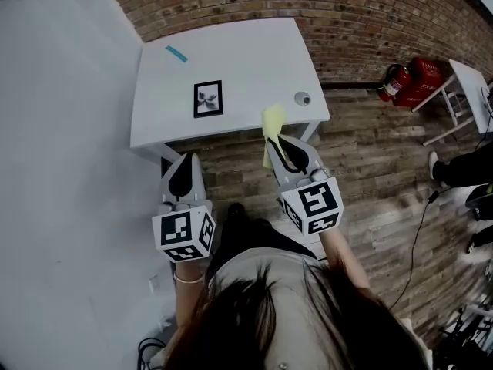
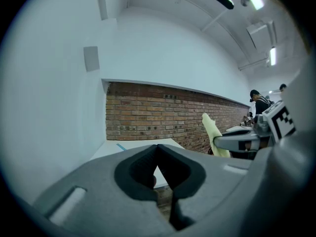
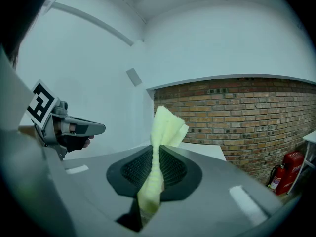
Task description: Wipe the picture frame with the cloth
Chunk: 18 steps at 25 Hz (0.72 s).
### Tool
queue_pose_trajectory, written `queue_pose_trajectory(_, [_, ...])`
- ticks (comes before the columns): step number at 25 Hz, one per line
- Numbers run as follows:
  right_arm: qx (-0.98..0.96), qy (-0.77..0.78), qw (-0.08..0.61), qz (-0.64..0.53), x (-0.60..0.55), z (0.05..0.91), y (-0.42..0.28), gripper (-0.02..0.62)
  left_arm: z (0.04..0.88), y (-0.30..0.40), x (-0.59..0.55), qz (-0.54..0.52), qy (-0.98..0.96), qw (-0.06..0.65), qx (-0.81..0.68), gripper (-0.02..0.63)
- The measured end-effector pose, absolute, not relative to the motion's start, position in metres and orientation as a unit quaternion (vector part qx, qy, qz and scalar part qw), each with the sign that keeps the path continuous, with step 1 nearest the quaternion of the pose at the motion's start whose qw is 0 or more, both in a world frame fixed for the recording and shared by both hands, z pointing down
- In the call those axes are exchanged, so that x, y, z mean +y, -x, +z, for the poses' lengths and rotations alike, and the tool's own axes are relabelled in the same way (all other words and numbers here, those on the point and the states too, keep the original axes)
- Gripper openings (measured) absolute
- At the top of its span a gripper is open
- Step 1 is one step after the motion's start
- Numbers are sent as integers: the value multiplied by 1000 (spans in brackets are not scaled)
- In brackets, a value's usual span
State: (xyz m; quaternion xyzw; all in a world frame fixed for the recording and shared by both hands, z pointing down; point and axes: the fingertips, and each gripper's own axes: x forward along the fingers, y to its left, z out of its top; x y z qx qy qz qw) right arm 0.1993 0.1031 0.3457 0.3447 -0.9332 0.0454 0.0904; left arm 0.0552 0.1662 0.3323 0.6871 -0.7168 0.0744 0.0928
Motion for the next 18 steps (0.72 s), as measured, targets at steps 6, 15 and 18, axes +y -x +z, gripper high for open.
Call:
queue_pose_trajectory(6, [-933,-344,96,44,92,351,-189,41,338,-42,148,74,-688,97,-716,0])
queue_pose_trajectory(15, [-926,-360,107,44,56,355,-160,41,345,-14,106,78,-703,103,-699,0])
queue_pose_trajectory(18, [-924,-363,110,43,46,356,-148,41,349,2,93,81,-704,108,-698,0])
